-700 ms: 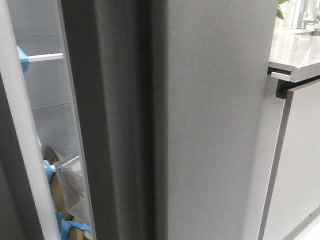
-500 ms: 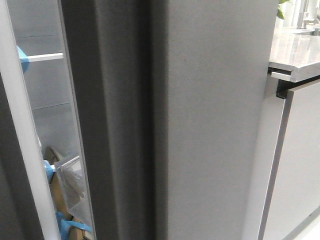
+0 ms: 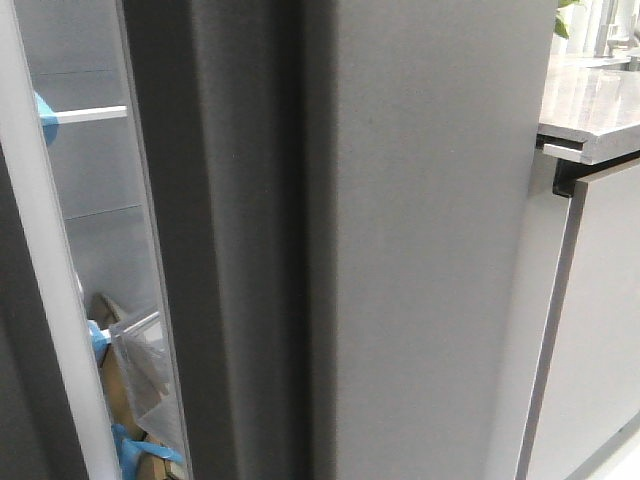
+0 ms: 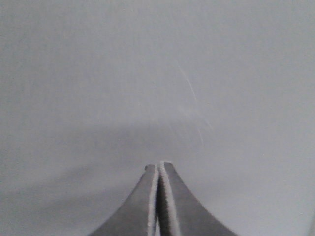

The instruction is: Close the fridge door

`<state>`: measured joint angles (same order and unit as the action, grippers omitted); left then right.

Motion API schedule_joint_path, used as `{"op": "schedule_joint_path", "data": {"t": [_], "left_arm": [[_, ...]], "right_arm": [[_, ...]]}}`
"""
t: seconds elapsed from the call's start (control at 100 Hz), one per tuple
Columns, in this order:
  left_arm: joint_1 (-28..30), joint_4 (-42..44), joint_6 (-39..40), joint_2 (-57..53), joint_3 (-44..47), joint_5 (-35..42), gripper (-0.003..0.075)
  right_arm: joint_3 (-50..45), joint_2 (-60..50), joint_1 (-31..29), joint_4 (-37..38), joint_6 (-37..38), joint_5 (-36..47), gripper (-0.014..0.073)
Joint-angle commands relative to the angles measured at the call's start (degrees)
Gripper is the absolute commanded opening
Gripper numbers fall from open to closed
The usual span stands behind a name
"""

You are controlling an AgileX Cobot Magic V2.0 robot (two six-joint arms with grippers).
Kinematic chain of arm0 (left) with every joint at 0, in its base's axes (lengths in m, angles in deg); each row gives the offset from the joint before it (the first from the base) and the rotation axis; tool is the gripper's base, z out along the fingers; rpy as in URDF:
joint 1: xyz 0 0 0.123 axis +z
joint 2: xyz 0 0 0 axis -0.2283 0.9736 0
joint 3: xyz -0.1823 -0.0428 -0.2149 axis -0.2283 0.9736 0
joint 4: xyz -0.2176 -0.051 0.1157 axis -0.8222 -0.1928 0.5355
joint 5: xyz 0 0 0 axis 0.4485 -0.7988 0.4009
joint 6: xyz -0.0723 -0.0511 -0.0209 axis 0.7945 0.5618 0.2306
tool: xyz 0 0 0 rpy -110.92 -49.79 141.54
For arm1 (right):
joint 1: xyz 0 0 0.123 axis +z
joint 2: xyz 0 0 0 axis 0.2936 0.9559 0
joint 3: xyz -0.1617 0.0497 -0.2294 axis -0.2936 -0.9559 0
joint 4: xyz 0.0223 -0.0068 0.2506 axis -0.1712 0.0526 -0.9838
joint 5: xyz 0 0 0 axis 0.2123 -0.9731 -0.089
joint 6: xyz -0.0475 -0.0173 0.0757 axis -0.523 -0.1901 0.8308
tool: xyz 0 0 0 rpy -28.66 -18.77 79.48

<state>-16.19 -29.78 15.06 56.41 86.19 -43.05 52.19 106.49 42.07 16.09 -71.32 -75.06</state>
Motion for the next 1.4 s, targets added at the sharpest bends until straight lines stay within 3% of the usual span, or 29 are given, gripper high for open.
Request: {"op": "schedule_joint_path", "data": {"t": [0.0, 0.5, 1.39], "left_arm": [[0.2, -0.3, 0.2, -0.6, 2.0, 4.2, -0.0020], [0.2, -0.3, 0.2, -0.6, 2.0, 4.2, -0.0020], [0.2, -0.3, 0.2, -0.6, 2.0, 4.2, -0.0020]], "right_arm": [[3.5, 2.3, 1.3, -0.8, -2.0, 5.6, -0.0045], [12.7, 14.2, 12.9, -0.8, -4.0, 9.4, -0.0045], [30.6, 41.0, 13.4, -0.8, -7.0, 15.9, -0.0045]]}}
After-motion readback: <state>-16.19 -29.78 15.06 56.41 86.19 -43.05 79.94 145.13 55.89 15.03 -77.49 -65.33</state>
